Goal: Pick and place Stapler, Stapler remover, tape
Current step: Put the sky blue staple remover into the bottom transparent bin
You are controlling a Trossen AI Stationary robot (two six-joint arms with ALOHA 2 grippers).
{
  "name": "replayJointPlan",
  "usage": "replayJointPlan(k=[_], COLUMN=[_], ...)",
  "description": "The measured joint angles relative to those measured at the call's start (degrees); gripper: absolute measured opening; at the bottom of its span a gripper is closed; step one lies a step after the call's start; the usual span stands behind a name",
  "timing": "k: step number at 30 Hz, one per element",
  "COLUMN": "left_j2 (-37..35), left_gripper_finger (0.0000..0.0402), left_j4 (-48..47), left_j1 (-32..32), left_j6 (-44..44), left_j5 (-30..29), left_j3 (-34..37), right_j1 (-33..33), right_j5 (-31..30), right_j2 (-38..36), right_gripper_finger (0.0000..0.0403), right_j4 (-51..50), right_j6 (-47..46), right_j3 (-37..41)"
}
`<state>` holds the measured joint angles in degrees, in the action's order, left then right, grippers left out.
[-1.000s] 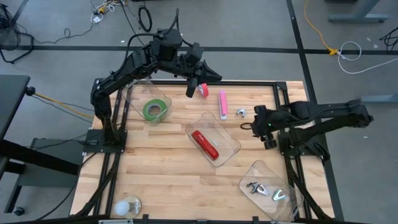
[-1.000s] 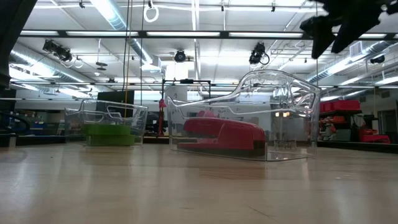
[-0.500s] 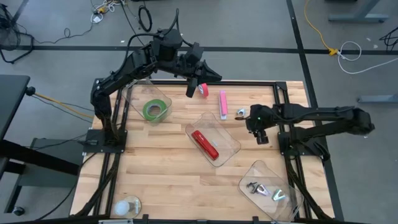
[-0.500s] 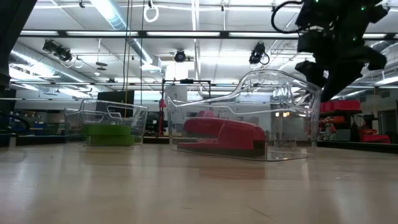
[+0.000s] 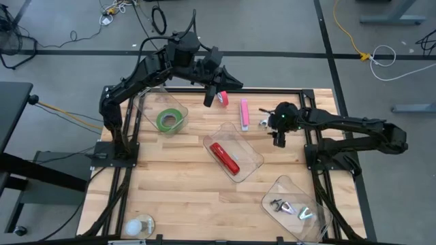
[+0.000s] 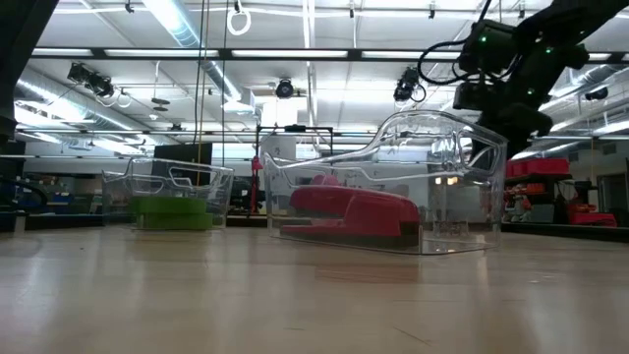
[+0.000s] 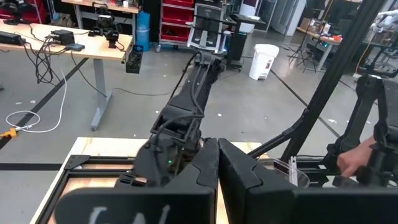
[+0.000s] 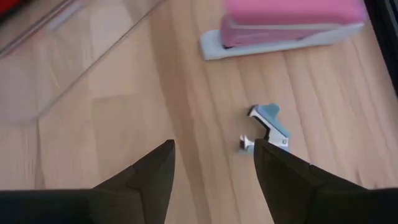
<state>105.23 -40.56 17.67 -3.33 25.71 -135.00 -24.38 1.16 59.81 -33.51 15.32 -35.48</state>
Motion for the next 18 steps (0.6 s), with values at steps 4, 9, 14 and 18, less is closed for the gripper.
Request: replayJointPlan(k=[4, 9, 14, 18], left_j2=[0.00, 0.00, 0.00, 0.00], left_gripper_finger=[0.0014, 0.0014, 0.0014, 0.0014], left_j4=[0.00, 0.00, 0.00, 0.00], left_j1=[0.00, 0.00, 0.00, 0.00], left_j6=[0.03, 0.13, 0.13, 0.13], left_j5=[0.00, 0.00, 0.00, 0.00], left_j3=[0.00, 0.00, 0.00, 0.00], right_j1=[-3.68, -8.24, -11.89, -13.87], right_j5=[0.45, 1.01, 1.38, 1.43], right_j2=[1.15, 3.05, 5.42, 7.67], right_gripper_finger=[0.0220, 0.0220, 0.0220, 0.0220], right_j4=[1.98, 3.69, 4.91, 4.98], right_j6=[-3.57, -10.58, -19.34, -27.10], right_j3=[0.02, 0.02, 0.02, 0.02])
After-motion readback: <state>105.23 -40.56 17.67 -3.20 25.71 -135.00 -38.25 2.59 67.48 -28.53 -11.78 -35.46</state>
